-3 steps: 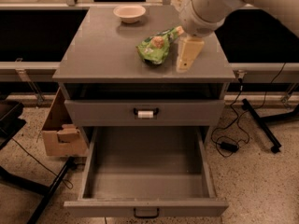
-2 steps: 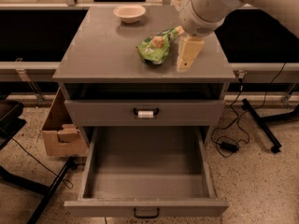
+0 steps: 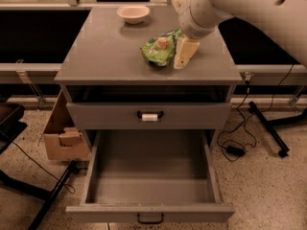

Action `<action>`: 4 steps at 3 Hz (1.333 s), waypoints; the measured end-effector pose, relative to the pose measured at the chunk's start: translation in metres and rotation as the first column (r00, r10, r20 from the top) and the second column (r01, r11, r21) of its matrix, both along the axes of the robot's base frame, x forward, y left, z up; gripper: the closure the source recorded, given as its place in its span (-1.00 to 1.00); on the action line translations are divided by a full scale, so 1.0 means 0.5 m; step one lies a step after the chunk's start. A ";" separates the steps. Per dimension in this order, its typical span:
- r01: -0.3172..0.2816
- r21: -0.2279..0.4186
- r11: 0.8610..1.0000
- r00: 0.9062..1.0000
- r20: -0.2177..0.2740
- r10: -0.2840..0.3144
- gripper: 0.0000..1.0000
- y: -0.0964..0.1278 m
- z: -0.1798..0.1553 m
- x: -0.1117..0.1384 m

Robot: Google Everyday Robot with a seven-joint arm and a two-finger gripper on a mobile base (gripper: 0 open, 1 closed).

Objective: Place green rice chip bag into middle drawer

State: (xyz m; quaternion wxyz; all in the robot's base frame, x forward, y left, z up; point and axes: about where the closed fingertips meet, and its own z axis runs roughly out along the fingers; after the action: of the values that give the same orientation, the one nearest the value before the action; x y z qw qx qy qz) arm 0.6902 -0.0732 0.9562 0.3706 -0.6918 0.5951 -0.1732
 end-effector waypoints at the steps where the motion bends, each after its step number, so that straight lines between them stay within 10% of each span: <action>1: -0.015 0.006 1.000 0.999 0.042 0.014 -1.00 -0.003 -0.014 0.075; 4: -0.084 -0.126 0.988 0.996 -0.026 0.081 -0.72 -0.029 -0.114 0.204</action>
Offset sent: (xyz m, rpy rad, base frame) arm 0.1097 -0.0077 -0.0417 -0.1003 -0.0385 0.0679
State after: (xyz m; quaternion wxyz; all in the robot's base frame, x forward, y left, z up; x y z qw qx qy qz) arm 0.7922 -0.0878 0.8990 0.3264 -0.7398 0.5574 -0.1882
